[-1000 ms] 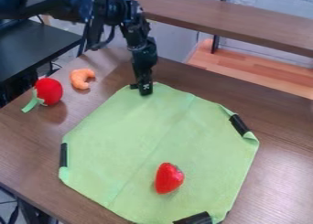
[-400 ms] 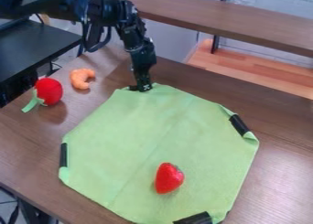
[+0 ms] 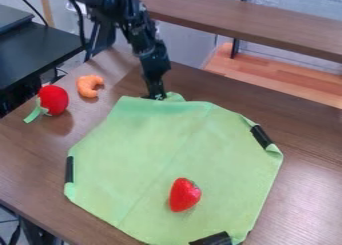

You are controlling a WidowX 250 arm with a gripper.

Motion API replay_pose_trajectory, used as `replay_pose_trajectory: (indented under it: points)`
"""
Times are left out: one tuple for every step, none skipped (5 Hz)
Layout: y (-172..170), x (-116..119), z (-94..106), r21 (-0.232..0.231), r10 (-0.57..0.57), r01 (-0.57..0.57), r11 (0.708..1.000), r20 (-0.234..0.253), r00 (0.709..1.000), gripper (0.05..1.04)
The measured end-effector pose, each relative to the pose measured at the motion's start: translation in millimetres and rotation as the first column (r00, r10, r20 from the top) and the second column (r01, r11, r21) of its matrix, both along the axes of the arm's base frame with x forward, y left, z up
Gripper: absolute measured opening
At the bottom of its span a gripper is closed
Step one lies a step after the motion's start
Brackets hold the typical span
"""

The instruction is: Fold the cloth from top left to bottom right

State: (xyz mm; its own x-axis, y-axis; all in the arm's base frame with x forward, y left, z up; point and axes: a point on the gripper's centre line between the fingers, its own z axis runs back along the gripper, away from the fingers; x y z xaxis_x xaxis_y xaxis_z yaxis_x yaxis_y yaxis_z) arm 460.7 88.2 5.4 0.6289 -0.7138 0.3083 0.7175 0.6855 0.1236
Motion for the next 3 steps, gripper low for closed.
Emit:
replay_pose_trajectory:
  points:
    - [-26,-10,23.1,-0.009,-0.069,0.07,0.998,0.056,0.996,0.051]
    - [-59,-30,45.2,0.002,-0.156,0.157,0.988,0.117,0.981,0.051]
    - [-88,-52,51.1,0.014,-0.241,0.242,0.97,0.132,0.961,0.05]
